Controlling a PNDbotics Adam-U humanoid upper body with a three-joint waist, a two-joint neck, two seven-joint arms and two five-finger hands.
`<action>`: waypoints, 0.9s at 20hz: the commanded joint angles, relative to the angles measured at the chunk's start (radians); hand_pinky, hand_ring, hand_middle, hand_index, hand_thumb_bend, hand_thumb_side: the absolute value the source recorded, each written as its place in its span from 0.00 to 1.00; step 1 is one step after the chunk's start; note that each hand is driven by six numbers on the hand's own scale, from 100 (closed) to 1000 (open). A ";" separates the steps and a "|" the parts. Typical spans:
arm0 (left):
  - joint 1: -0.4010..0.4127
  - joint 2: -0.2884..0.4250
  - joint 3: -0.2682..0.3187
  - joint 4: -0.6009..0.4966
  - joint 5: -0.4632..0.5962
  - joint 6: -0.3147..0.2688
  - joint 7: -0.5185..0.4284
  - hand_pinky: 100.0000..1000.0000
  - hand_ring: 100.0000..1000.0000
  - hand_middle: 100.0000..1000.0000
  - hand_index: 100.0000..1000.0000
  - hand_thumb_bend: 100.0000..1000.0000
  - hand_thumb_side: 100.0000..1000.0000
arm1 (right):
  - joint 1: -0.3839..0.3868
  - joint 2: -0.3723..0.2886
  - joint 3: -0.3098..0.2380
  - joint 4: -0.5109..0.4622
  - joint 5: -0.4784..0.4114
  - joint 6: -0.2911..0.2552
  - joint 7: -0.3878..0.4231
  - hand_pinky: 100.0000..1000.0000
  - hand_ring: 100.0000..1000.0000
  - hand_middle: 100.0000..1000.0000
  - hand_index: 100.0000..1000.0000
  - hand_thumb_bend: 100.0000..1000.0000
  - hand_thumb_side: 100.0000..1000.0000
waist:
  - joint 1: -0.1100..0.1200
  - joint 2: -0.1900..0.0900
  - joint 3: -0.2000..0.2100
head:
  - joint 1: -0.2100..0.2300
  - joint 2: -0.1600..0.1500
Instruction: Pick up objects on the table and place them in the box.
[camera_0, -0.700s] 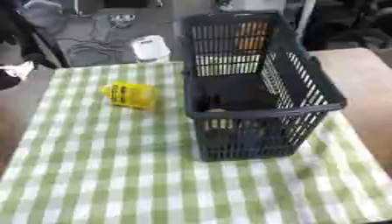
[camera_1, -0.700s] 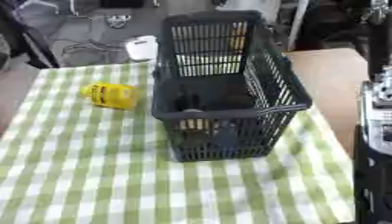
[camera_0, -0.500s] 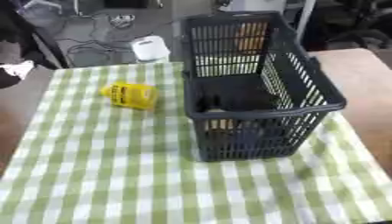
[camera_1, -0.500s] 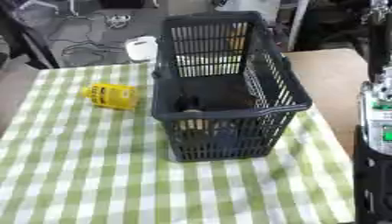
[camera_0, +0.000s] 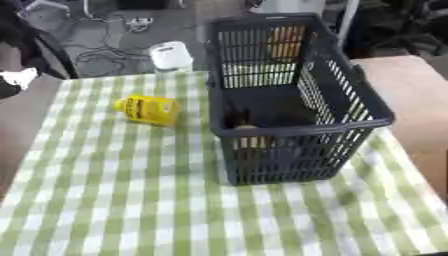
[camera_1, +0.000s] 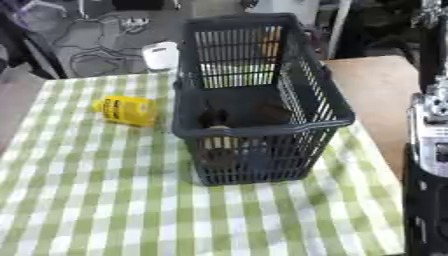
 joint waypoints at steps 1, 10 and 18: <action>-0.031 0.070 -0.013 -0.006 -0.011 -0.015 -0.026 0.72 0.65 0.47 0.67 0.47 0.00 | -0.016 -0.016 0.002 -0.017 -0.002 -0.004 0.006 0.45 0.64 0.70 0.77 0.00 0.50 | -0.009 -0.018 -0.002 | 0.000 -0.010; -0.187 0.209 -0.139 0.155 -0.039 -0.169 -0.254 0.80 0.75 0.57 0.75 0.59 0.04 | -0.014 -0.016 0.010 -0.009 -0.003 -0.009 0.015 0.45 0.64 0.70 0.77 0.00 0.51 | -0.004 -0.023 -0.012 | 0.000 -0.015; -0.416 0.155 -0.253 0.463 -0.137 -0.296 -0.477 0.84 0.79 0.65 0.81 0.64 0.21 | -0.010 -0.013 0.015 -0.004 -0.006 -0.012 0.022 0.45 0.64 0.70 0.77 0.00 0.51 | -0.002 -0.025 -0.021 | -0.004 -0.026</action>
